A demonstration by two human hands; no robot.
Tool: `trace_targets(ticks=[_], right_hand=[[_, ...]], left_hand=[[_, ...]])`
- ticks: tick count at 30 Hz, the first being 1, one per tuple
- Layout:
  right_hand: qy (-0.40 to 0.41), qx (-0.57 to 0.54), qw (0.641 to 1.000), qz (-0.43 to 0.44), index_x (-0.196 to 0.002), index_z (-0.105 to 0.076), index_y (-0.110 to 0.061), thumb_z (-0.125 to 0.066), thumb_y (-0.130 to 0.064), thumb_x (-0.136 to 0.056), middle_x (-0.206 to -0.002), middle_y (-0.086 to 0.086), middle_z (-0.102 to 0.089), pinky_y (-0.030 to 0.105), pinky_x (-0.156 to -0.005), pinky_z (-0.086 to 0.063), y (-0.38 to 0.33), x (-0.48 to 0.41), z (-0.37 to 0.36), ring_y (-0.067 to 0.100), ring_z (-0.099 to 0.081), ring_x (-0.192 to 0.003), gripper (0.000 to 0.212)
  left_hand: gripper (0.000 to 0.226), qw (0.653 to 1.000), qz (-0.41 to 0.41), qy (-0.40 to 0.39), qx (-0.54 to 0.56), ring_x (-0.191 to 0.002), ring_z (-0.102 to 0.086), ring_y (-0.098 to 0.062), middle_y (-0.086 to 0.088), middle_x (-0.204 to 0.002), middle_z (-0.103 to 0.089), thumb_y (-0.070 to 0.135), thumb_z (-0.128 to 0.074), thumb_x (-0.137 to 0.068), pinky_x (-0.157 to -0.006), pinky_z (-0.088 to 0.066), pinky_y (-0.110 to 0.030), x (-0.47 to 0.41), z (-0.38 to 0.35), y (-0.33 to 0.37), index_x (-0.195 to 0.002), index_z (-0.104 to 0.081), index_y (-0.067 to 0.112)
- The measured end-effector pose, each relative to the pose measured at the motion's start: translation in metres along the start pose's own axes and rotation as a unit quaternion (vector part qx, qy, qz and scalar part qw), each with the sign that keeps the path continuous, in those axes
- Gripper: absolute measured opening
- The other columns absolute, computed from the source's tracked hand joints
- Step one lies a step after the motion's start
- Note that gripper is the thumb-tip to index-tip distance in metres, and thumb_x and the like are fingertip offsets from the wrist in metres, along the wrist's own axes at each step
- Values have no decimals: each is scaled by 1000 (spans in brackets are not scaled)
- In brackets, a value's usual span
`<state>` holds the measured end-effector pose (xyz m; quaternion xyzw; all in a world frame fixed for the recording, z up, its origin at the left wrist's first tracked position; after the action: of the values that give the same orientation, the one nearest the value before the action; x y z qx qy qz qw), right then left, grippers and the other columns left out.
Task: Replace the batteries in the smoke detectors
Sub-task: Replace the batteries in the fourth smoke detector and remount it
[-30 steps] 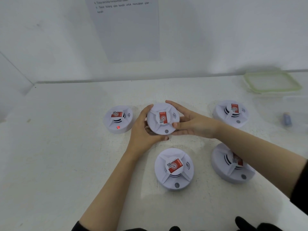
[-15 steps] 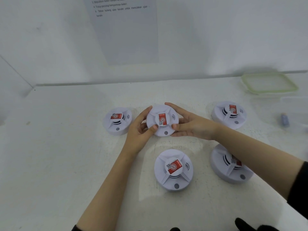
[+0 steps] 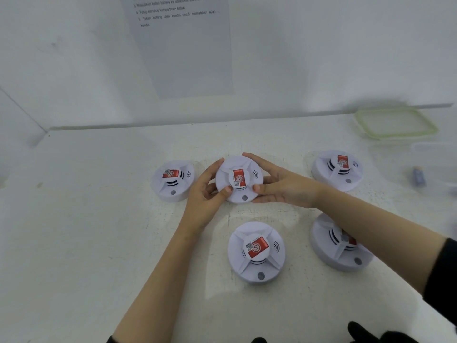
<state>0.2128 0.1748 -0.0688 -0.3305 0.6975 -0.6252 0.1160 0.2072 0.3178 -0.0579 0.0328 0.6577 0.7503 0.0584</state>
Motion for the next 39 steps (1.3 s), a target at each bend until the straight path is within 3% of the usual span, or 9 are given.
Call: trace_targets(ticks=[17,21,26,32,39], right_hand=[[10,-3,1000,3,-144,-25,-40,-58,-6,-87,-138,3,-50,34,-92,-52,2,0,2,22,-57,-119,74],[11,-2,1000,5,-145,-25,-38,-57,-4,-89,-139,5,-50,33,-91,-52,2,0,2,21,-58,-116,73],[5,-16,1000,8,-145,-25,-37,-57,-4,-88,-138,8,-50,37,-94,-51,2,-1,2,27,-57,-119,73],[5,-22,1000,6,-145,-26,-36,-61,-9,-83,-138,8,-50,36,-93,-52,2,-1,2,25,-57,-119,77],[9,-24,1000,5,-146,-26,-34,-54,-1,-90,-139,9,-49,35,-91,-53,3,-2,4,25,-57,-118,71]], left_hand=[[59,1000,3,-8,19,-105,-63,1,0,-131,-59,2,-64,-88,-82,-51,-16,-1,-1,-3,-142,-43,15],[81,1000,7,-16,13,-111,-63,-9,3,-127,-62,20,-81,-66,-83,-54,-22,0,-1,-5,-138,-45,23],[94,1000,7,-25,1,-107,-64,-6,6,-122,-62,-8,-84,-62,-82,-56,-27,-1,-3,-7,-141,-42,20],[95,1000,5,-24,-11,-101,-64,2,13,-119,-60,-13,-81,-61,-78,-56,-22,-2,-5,-5,-142,-40,17],[92,1000,4,-24,-5,-100,-65,3,14,-118,-60,-12,-81,-63,-77,-55,-19,-2,-6,-5,-139,-41,21]])
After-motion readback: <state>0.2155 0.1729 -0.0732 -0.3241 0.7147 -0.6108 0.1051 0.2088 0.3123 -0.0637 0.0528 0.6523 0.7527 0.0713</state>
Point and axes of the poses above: each hand's wrist, its own x-axis away from the middle knuckle, its own z-axis out of the back of the hand, y = z × x, the point moved 9 cm from there along -x, towards the middle knuckle
